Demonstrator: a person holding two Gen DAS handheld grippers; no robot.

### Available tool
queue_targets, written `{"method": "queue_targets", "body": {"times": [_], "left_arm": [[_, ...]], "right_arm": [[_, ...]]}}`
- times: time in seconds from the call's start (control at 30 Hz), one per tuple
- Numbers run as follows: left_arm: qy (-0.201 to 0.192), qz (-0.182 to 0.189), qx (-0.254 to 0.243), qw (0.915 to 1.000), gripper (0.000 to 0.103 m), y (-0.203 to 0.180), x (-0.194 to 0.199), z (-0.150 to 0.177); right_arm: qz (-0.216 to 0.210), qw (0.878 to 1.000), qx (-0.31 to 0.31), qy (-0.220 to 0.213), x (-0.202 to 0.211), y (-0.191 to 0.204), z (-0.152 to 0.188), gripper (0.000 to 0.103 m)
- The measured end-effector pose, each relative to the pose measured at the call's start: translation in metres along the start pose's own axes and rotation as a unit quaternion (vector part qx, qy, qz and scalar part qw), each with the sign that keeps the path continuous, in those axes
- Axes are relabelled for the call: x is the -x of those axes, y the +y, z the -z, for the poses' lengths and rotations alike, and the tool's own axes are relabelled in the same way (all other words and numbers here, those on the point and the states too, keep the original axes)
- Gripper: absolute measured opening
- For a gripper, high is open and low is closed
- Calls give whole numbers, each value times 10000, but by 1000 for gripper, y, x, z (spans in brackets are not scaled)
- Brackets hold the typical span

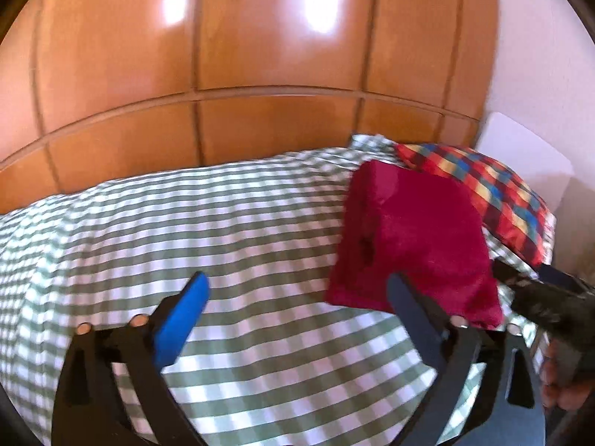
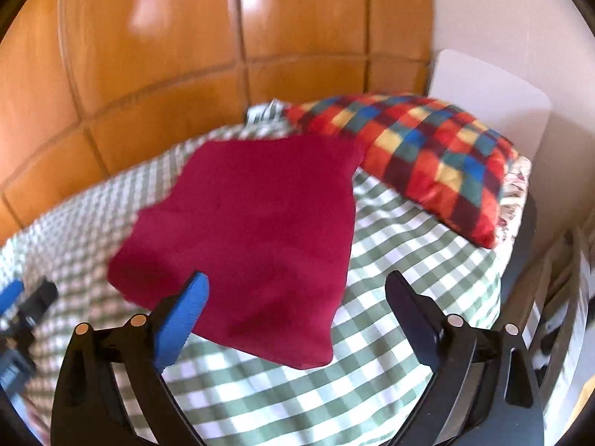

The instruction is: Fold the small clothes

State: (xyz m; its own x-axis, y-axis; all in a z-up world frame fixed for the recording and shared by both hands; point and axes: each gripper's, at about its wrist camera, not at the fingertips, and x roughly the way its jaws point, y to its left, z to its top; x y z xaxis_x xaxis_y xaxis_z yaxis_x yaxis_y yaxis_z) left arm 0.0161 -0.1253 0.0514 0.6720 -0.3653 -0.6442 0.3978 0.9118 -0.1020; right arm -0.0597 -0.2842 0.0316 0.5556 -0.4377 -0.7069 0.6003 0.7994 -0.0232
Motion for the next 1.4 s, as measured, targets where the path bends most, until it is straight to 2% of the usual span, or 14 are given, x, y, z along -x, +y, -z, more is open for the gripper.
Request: {"method": "queue_targets", "body": {"times": [0.13,0.33,0.73,1.4], "left_arm": [[-17,-172,203,9996,100,6,9,5],[118,-381,25,9992,100,-7,13,14],[-57,-460,-346,9983,101,-30,25,11],[1,-518,-204,9984,100,-23,17,8]], "right_arm": [[91,9993,-128,-330,19,7,-1,99],[293,9975,-119,-626,33,11,3,99],[273,9984,-113,-483,23,6,12,99],[186,9988,22,-458,18,15,12,99]]}}
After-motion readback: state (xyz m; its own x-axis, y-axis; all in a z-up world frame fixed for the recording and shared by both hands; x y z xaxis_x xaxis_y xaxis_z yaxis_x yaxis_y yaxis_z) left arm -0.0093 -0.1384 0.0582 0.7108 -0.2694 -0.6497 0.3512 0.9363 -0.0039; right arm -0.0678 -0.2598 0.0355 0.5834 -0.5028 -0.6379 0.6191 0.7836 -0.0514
